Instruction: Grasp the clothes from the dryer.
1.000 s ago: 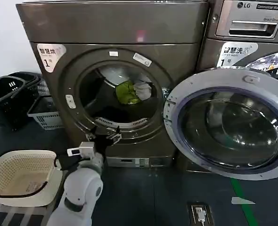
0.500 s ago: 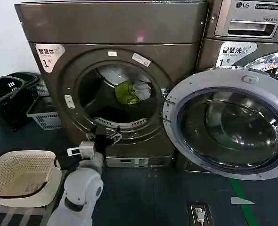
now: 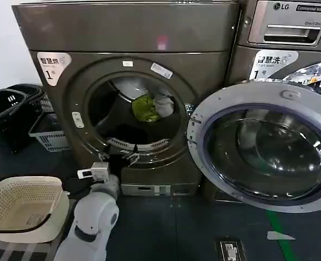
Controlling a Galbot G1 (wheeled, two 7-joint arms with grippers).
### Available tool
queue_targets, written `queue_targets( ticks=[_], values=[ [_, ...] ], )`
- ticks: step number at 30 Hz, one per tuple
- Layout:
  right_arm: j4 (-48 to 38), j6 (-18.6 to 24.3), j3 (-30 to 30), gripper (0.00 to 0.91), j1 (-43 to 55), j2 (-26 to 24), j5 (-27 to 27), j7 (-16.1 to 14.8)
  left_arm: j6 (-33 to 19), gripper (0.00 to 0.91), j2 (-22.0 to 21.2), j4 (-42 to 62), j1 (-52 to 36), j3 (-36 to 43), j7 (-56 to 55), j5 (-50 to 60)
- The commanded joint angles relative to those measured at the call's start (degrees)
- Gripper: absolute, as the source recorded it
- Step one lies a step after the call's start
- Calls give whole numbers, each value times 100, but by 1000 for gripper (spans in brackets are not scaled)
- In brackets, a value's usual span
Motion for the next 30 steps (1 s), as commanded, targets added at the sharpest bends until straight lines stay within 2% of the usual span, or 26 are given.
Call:
queue_targets(
  ticks=[1,30],
  values=[
    [4,3,6,907,2,5,2,-1,1,907,-6,-4,6,0,2,7],
    [43,13,-18,907,8,1,10,-43,-6,907,-16,21,-15,1,1,6]
  ],
)
